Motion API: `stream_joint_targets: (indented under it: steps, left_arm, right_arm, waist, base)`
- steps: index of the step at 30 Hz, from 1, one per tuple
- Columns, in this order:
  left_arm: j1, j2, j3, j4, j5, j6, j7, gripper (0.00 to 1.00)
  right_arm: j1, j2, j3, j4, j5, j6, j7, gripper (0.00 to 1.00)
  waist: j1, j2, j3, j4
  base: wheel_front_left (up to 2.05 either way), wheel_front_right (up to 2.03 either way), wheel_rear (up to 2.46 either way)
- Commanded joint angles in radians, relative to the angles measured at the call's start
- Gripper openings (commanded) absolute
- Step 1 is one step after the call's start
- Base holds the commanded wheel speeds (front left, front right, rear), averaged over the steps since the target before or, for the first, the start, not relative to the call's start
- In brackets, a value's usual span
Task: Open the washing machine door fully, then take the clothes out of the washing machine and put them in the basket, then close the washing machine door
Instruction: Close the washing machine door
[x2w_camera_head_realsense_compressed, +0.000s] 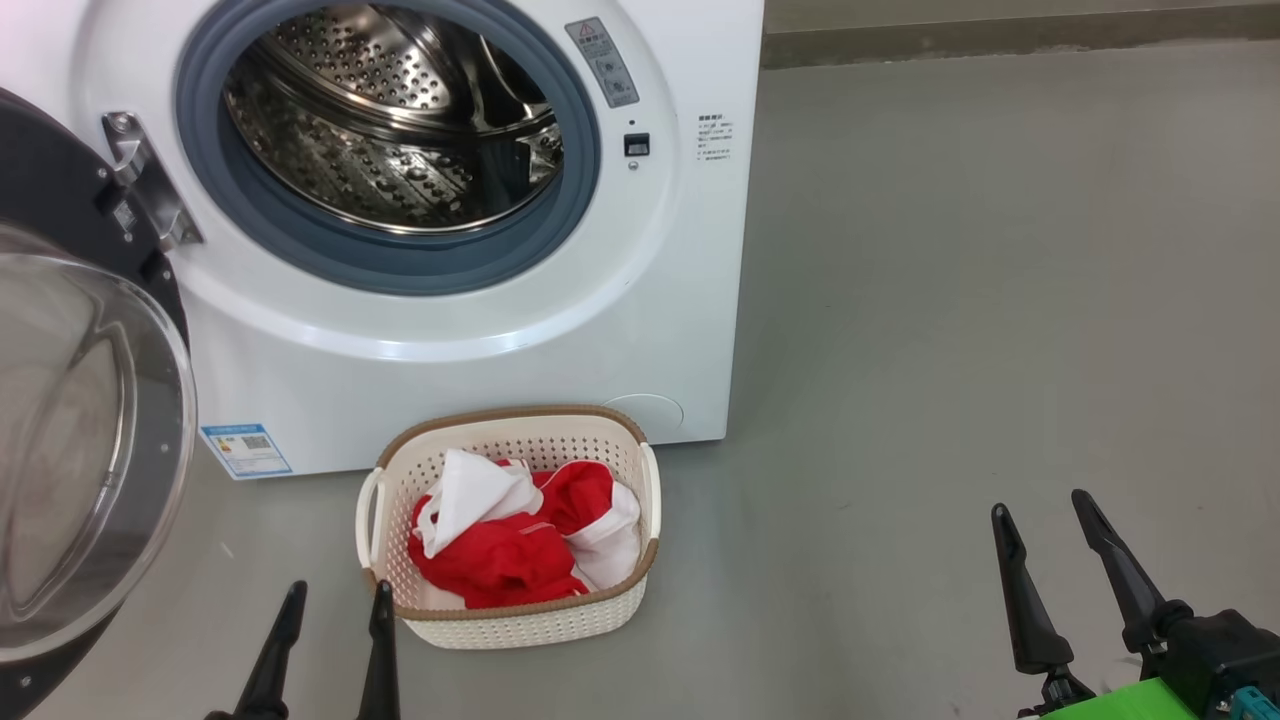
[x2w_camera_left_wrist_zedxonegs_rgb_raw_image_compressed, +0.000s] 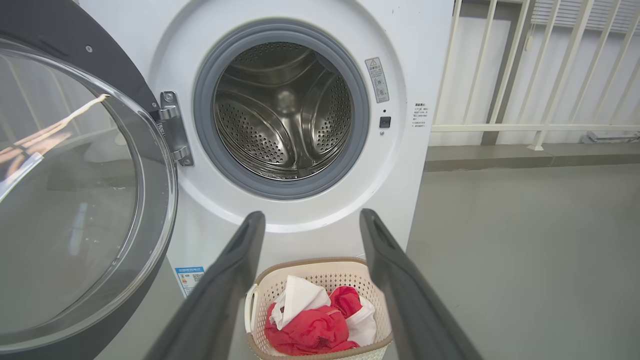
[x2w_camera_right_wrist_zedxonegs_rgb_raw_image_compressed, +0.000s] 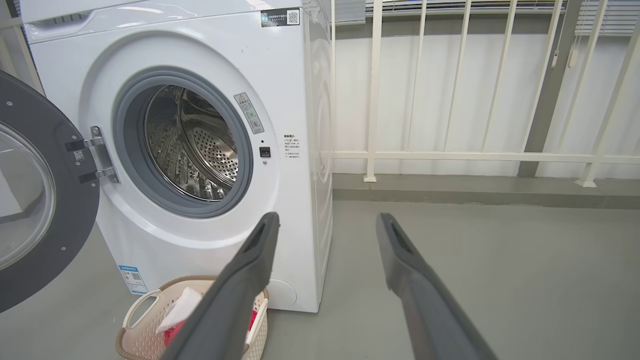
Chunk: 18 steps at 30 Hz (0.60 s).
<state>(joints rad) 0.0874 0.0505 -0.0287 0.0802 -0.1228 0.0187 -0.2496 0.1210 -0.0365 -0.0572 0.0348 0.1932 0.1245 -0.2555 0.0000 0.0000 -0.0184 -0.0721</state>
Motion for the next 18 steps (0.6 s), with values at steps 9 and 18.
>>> stream_joint_targets:
  steps: [9,18]
  left_arm:
    - [-0.031,0.013,0.039,-0.042,0.013,0.019,-0.012,1.00]
    - [-0.013,0.008,0.021,-0.107,0.025,0.064,0.000,1.00]
  right_arm:
    - [-0.018,-0.014,0.022,-0.023,0.000,0.006,-0.006,1.00]
    - [-0.034,-0.014,0.049,-0.026,-0.003,0.006,-0.006,1.00]
  waist:
    - [0.0000,0.0000,-0.004,0.032]
    - [0.0000,0.0000,-0.004,0.096]
  base:
    - [0.00,0.00,0.00]
    - [0.00,0.00,0.00]
